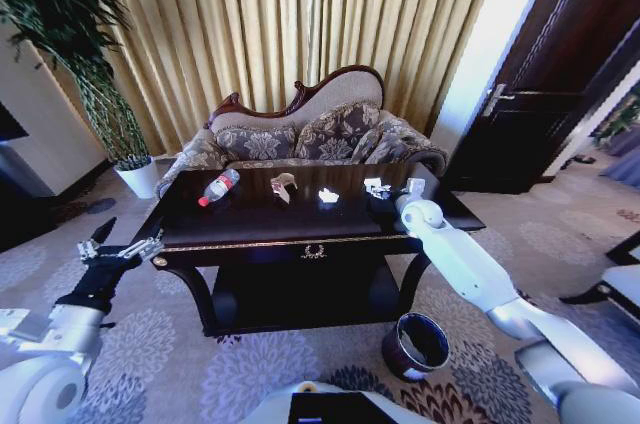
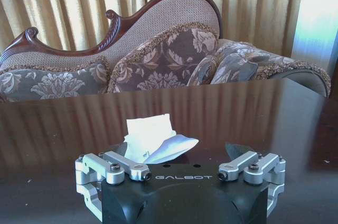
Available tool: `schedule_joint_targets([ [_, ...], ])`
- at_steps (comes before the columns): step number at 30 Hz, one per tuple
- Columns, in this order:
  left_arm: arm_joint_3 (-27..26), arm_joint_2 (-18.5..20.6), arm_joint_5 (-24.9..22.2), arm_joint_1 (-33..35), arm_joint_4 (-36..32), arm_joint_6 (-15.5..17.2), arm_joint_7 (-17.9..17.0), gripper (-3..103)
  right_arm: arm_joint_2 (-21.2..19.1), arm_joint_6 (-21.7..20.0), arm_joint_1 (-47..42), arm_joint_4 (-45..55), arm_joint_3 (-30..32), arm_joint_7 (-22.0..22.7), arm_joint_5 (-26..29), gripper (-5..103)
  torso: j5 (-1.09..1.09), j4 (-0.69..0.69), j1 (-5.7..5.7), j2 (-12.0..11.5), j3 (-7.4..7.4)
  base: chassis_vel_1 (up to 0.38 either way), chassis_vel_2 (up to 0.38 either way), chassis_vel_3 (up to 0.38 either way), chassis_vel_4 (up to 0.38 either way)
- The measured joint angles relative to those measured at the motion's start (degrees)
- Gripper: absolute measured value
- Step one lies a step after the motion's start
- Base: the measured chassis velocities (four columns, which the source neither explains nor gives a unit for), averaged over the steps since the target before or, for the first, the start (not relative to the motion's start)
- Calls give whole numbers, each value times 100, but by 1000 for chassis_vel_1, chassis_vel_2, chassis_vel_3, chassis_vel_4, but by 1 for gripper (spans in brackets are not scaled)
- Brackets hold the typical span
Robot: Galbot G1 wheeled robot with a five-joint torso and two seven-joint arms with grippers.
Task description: Move to the front of the table and place the trash on the table into the trash bin.
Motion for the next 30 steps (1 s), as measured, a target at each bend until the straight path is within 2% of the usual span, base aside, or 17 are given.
schedule_joint_targets([
  [2, 16, 6, 0, -11, 7, -1, 2, 100, 8, 5, -23, -11, 10, -8, -21, 103, 0, 0, 0, 0, 0, 0, 0, 0, 0],
  [4, 17, 11, 0, -14, 12, -1, 2, 100, 12, 7, -35, -11, 14, -12, -35, 100, 0, 0, 0, -1, 0, 0, 0, 0, 0],
  [6, 18, 25, 0, -21, 20, -2, 3, 100, 24, 13, -45, -27, 23, -18, -62, 89, 0, 0, 0, 0, 0, 0, 0, 0, 0],
  [7, 18, 26, 0, -23, 20, -2, 3, 100, 26, 15, -45, -30, 23, -18, -66, 89, 0, 0, 0, 0, 0, 0, 0, 0, 0],
  [8, 18, 34, 0, -25, 22, -2, 4, 100, 34, 20, -47, -50, 24, -21, -93, 79, 0, 0, 0, 0, 0, 0, 0, 0, 0],
  [10, 18, 39, 0, -25, 22, -2, 5, 100, 38, 26, -47, -66, 24, -24, -108, 79, 0, 0, 0, 0, 0, 0, 0, 0, 0],
  [12, 18, 43, 0, -27, 23, -3, 5, 100, 40, 32, -37, -88, 20, -29, -128, 68, 0, 0, 0, 0, 0, 0, 0, 0, 0],
  [13, 18, 43, 0, -27, 23, -3, 5, 100, 40, 32, -37, -88, 20, -29, -128, 68, 0, 0, 0, 0, 0, 0, 0, 0, 0],
  [16, 18, 44, 0, -31, 22, -5, 7, 100, 39, 35, -9, -97, 4, -31, -134, 51, 0, 0, 0, 0, 0, 0, 0, 0, 0],
  [17, 18, 44, 0, -31, 22, -5, 7, 100, 39, 35, -9, -97, 4, -31, -134, 51, 0, 0, 0, 0, 0, 0, 0, 0, 0],
  [19, 18, 48, -2, -31, 23, -8, 8, 100, 31, 41, 6, -99, -15, -32, -136, 40, 0, 1, 0, 0, 0, 0, 0, 0, 0],
  [22, 16, 50, -4, -30, 25, -12, 9, 100, 28, 45, 15, -102, -24, -33, -141, 35, 0, 0, 0, -1, 0, 0, 0, 0, 0],
  [24, 14, 54, -5, -28, 26, -17, 14, 100, 25, 48, 16, -102, -29, -33, -147, 24, 1, 1, 0, 0, 0, 0, 0, 0, 0],
  [25, 14, 54, -5, -28, 26, -17, 14, 100, 25, 48, 16, -102, -29, -33, -147, 24, 1, 1, 0, 0, 0, 0, 0, 0, 0],
  [28, 12, 66, -10, -30, 32, -23, 21, 100, 13, 59, 2, -82, -30, -34, -167, 8, 0, 1, 0, 0, 0, 0, 0, 0, 0],
  [29, 12, 66, -10, -30, 32, -23, 21, 100, 13, 59, 2, -82, -30, -34, -167, 8, 0, 1, 0, 0, 0, 0, 0, 0, 0],
  [30, 12, 70, -12, -32, 34, -24, 23, 100, 9, 65, -9, -71, -29, -34, -170, 3, 0, 0, 0, 0, 0, 0, 0, 0, 0],
])
